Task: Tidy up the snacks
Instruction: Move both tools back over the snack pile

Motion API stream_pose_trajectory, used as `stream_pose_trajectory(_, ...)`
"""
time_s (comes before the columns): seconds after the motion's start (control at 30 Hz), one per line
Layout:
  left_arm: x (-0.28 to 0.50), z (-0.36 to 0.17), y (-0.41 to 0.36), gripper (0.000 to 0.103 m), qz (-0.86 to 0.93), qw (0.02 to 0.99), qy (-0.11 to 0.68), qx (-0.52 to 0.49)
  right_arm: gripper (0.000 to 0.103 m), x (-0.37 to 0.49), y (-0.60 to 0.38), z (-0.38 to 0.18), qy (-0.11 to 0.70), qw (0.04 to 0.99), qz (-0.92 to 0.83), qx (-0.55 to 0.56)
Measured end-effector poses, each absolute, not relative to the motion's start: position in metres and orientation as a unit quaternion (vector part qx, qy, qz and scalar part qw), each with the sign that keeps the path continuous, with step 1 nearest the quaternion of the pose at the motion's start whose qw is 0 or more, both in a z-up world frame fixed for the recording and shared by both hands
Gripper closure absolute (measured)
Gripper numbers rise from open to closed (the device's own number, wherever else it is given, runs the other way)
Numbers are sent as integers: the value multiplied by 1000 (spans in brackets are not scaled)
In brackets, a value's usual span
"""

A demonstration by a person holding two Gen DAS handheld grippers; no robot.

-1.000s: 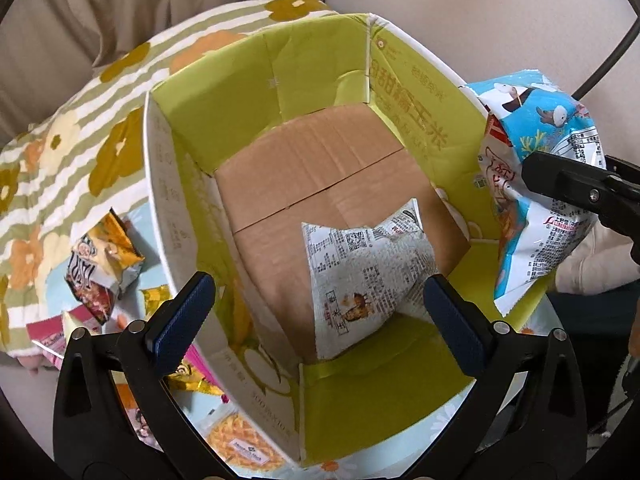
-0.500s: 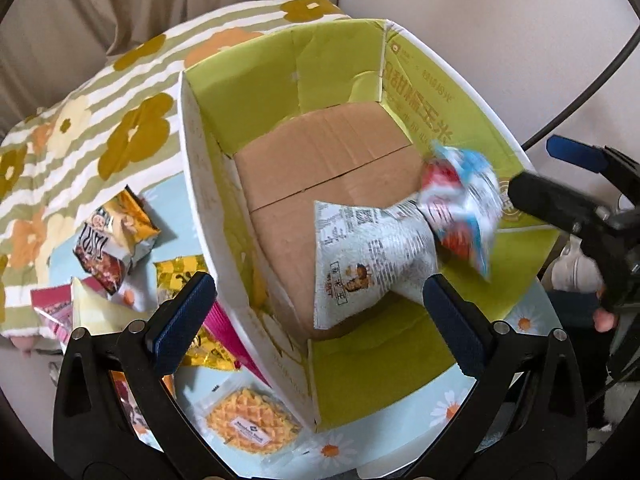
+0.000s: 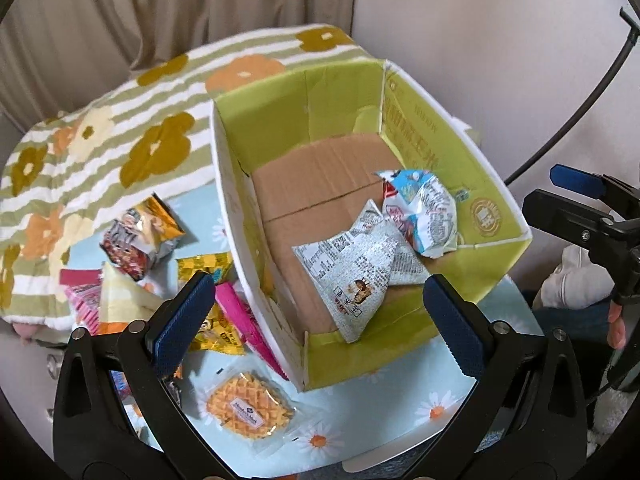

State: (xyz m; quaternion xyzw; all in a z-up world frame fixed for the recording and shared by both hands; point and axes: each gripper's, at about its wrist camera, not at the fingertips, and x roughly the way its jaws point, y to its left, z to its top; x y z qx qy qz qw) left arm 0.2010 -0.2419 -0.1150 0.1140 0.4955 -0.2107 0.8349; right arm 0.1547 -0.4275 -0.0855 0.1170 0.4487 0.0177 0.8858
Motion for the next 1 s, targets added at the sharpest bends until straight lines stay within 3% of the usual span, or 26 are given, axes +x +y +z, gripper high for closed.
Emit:
stream_pose_trajectory(0.47, 132, -58, -149, 0, -83, 894, 431, 83, 0, 125, -362, -36, 359, 927, 102, 45)
stream_pose_trajectory(1.0, 94, -81, 39, 0, 30, 888, 457, 49, 0, 110, -225, -62, 365, 916, 168, 16)
